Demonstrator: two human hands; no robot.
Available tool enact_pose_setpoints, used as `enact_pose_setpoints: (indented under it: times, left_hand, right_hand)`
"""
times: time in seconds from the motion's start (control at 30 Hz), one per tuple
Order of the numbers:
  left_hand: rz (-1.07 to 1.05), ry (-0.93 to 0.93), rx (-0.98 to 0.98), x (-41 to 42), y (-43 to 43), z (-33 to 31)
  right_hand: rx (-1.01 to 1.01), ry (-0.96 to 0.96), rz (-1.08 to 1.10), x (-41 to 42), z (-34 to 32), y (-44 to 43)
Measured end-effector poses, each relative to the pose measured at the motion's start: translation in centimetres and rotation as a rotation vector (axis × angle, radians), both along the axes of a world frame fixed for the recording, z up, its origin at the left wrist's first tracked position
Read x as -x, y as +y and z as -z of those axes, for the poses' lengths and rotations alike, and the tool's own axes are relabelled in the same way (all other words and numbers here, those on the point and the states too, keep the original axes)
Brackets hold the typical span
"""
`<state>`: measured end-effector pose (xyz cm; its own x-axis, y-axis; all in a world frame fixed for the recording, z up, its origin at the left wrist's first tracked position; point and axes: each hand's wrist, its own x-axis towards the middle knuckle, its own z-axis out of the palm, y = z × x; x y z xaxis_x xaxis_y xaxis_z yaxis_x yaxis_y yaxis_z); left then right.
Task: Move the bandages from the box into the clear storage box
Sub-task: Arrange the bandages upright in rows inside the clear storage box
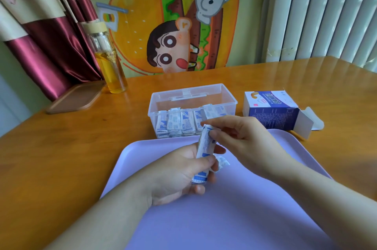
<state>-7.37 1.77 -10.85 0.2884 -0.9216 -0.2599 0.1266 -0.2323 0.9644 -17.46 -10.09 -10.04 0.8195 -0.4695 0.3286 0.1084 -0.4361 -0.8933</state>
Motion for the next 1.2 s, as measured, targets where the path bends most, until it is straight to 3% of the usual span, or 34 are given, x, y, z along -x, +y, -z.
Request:
enact_pose_setpoints:
  times: [0.13,0.27,0.33,0.63,0.77,0.87,1.03,1.2]
  left_hand:
    - [-0.015,-0.035,0.035,-0.1,0.1,-0.4]
    - [-0.025,-0.332,0.086,-0.1,-0.2,-0.1]
    - [-0.008,-0.392,0.095,-0.2,-0.2,0.2]
    - [0.157,-0.362,0.068,-0.5,0.3,-0.4]
    - [0.002,-0.433,0.092,-0.8,0.2,-0.7]
    - [-0.088,-0.561,0.122,-1.2,0.0,-0.5]
    - [-0.166,-0.702,0.094,-1.1,0.0,-0.2]
    - [-0.134,-0.779,0.102,-0.8,0.1,-0.3]
  right_hand:
    - [0.091,-0.066,0.075,0.0,-0.2,0.1]
    - [0.146,-0.084,0.169,0.0,-0.1,-0.2]
    - [0.197,-0.079,0.151,0.1,-0.2,0.0]
    - [0.041,0.095,0.008,0.5,-0.6,-0.6]
    - [0.172,-0.027,0.166,0.4,-0.7,-0.1]
    - [0.040,-0.036,0.245,0.2,-0.7,-0.9]
    - [-0.234,-0.022,0.108,0.2,-0.6,-0.9]
    - [-0.225,-0.017,0.074,0.1,-1.0,-0.7]
